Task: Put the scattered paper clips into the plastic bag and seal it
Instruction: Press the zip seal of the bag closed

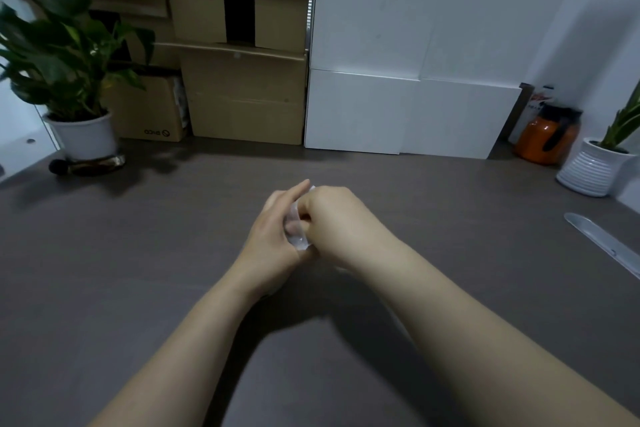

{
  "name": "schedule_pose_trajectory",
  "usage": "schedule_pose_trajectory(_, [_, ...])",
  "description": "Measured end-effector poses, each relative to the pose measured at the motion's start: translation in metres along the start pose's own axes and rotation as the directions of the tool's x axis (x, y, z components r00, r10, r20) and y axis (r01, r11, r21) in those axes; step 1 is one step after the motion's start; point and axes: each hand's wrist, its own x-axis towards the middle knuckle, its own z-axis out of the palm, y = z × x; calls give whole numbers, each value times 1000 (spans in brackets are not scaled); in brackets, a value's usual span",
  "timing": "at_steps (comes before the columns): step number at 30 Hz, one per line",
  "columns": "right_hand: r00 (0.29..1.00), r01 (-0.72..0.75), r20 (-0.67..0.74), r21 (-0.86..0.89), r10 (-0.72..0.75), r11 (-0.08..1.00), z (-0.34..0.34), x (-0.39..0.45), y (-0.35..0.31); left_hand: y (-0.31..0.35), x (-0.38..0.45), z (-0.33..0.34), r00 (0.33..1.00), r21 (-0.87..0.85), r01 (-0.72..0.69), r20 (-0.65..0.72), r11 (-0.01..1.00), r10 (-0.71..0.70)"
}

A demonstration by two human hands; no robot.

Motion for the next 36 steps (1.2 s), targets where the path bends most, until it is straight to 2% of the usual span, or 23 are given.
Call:
schedule_pose_trajectory(1, [984,-94,151,-45,100,994,-5,0,-9,1,0,0,1000,8,-9,-15,1000,10])
schedule_pose_trajectory(2, [976,-112,180,-74,123,991,-7,1,-11,2,0,0,999,21,-21,-27,1000,22])
schedule_pose_trajectory(4, [1000,2,17,-27,-2,1000,-13,-6,-7,4,1,1,998,20,-36,-49,999,37])
schedule_pose_trajectory(6, [980,97,-172,-16,-98,995,-15,-26,0,6,0,4,997,-11,-37,-66,999,37])
schedule_pose_trajectory(10, [952,232,-186,-86,-244,969,-13,-37,6,11,-4,9,996,-2,-47,-74,999,46])
schedule_pose_trajectory(11, [948,247,-189,-79,-258,966,-13,-37,9,12,-5,9,996,11,-42,-77,999,43])
schedule_pose_trajectory(13, [919,268,-303,13,-251,963,-15,-41,16,14,-6,10,994,16,-19,-109,1000,21])
schedule_pose_trajectory(15, [854,256,-503,180,-135,950,-21,-47,21,17,-6,10,986,43,22,-166,999,-15])
schedule_pose_trajectory(16, [833,238,-549,252,-64,938,-22,-51,23,19,-4,10,981,54,47,-192,997,-36])
schedule_pose_trajectory(17, [848,200,-530,326,3,924,-23,-54,26,22,-3,10,977,77,69,-207,995,-51])
schedule_pose_trajectory(18, [892,141,-449,373,46,917,-23,-57,27,25,-1,10,977,123,84,-205,989,-57])
schedule_pose_trajectory(20, [969,30,-241,345,57,938,-20,-61,27,31,5,11,988,252,96,-140,963,-62])
schedule_pose_trajectory(21, [981,23,-191,300,37,954,-21,-61,26,36,7,10,995,306,83,-85,948,-60])
schedule_pose_trajectory(23, [973,58,-229,225,-4,973,-31,-61,26,44,11,2,998,318,48,18,947,-56])
schedule_pose_trajectory(26, [944,133,-326,231,-52,964,-57,-61,34,61,16,-26,995,39,79,64,996,-82])
schedule_pose_trajectory(28, [947,184,-307,282,-93,942,-71,-63,40,71,17,-42,997,-89,73,35,993,-70])
schedule_pose_trajectory(33, [970,204,-192,295,-151,933,-62,-67,59,75,2,-37,993,72,115,-45,991,-112])
schedule_pose_trajectory(36, [950,234,-278,331,-143,914,-54,-70,71,75,-2,-33,987,75,102,-134,992,-91])
